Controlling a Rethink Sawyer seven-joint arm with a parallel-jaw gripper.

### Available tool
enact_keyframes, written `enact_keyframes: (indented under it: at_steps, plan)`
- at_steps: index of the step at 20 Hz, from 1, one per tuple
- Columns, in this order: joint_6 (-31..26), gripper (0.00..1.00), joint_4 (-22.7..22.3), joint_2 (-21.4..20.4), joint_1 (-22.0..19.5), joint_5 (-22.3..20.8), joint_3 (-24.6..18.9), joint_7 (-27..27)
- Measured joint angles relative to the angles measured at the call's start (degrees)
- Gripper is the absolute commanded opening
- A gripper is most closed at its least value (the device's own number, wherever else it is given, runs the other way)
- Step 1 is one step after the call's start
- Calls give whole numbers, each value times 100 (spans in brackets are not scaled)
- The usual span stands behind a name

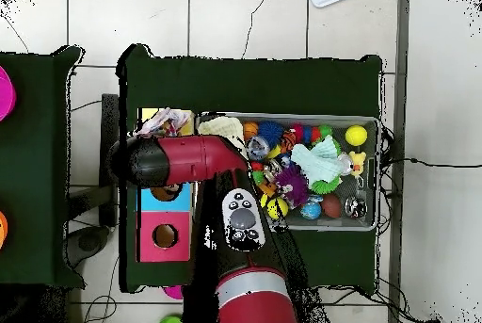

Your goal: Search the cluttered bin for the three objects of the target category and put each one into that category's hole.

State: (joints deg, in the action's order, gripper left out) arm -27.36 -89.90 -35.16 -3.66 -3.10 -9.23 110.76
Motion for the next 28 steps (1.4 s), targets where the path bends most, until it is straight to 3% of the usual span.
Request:
enact_keyframes:
  at_steps: [18,26,27,28]
  plan:
    - [1030,0,320,741,323,-6,325,0]
    - [1165,0,414,834,485,-2,530,0]
    - [1163,100,449,848,554,8,605,0]
    - [1163,100,450,848,556,8,609,0]
